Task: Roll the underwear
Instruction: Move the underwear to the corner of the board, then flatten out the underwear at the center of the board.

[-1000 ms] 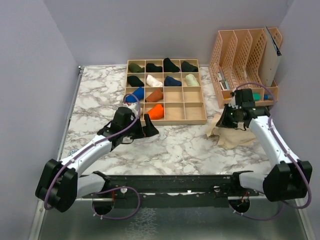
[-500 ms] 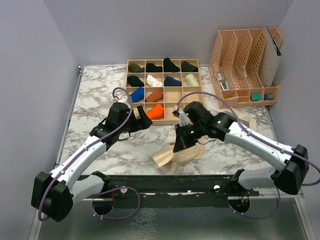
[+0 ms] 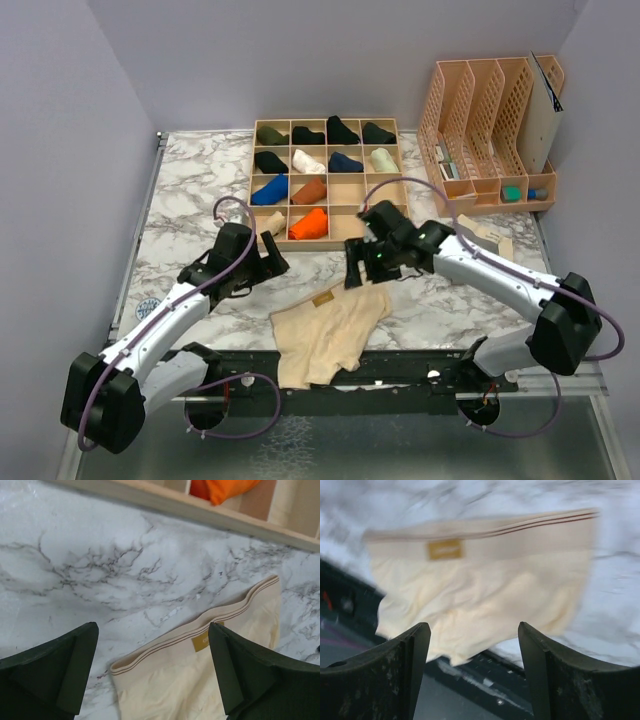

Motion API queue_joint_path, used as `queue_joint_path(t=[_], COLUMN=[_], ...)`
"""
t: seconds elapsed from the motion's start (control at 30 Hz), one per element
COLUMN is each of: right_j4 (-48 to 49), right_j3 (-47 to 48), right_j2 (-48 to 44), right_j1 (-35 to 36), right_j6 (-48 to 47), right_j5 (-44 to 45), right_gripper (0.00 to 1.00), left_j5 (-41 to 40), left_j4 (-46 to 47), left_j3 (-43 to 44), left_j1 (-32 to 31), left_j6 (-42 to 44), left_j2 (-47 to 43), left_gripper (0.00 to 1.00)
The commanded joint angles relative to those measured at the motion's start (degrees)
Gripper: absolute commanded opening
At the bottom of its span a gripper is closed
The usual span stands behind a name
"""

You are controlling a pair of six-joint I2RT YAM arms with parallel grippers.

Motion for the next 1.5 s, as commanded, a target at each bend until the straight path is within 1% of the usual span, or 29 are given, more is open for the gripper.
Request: queue_joint_path(t=[0.0,0.03,0.17,0.3,0.43,0.5,0.57,0.73,0.8,1.07,1.17,1.27,1.4,1.47], right_j4=[1.7,3.0,6.8,8.4,10.2,10.2,10.4,10.4,10.4,13.1,14.5,15.6,19.3,21.0], right_j3=[-6.3,-7.1,-7.6,-7.0,-6.9,-6.2,-5.7,-4.6,-4.2,-5.2,-6.3,-7.3,-9.7,-10.6], right_j2=[-1.2,-0.3,4.9,9.8,11.8,12.8,13.5,14.6,14.9,16.3,17.3,17.5,17.5,17.6], right_j1=[-14.3,-15.7,-17.5,-19.2,-20.4,-20.6,-20.6,-20.9,-20.9,-20.9,-20.9,-20.9,-20.9,-20.9], right_j6=[-3.2,-4.7,-8.3,-9.8,-11.8,-12.5,-13.2,-14.5,-14.9,-14.2,-13.8,-13.7,-12.0,-10.3], right_j5=[4.1,3.2,1.6,0.8,-1.1,-1.5,-1.8,-2.5,-3.3,-7.5,-8.2,-9.6,-13.6,-13.5], right_gripper=[0.73,0.73,0.71,0.7,0.69,0.68,0.67,0.67,0.66,0.63,0.62,0.59,0.51,0.44], left_j5=[-0.1,-0.1,1.6,4.9,7.8,8.7,8.8,6.7,5.4,3.9,3.8,3.9,4.2,4.5], left_j4=[-2.7,-2.7,-2.7,-2.8,-4.0,-4.2,-5.0,-9.0,-9.5,-8.5,-7.0,-6.0,-4.4,-3.7], left_j3=[-4.3,-5.2,-8.3,-10.0,-12.7,-14.5,-15.5,-16.3,-16.6,-16.6,-17.9,-19.4,-21.2,-21.8], left_j1=[0.1,0.1,0.1,0.1,-0.5,-0.9,-1.4,-4.3,-5.8,-9.7,-10.7,-11.1,-11.2,-11.3], left_j6=[-7.5,-8.7,-10.6,-11.2,-13.4,-15.0,-16.8,-20.4,-21.5,-21.4,-22.2,-23.1,-23.7,-23.5], left_j2=[-0.8,-0.8,-1.1,-2.5,-5.6,-7.8,-9.9,-12.4,-12.3,-8.1,-8.0,-9.1,-11.3,-12.1], left_gripper=[0.99,0.99,0.97,0.89,0.81,0.76,0.72,0.71,0.68,0.49,0.46,0.42,0.32,0.26])
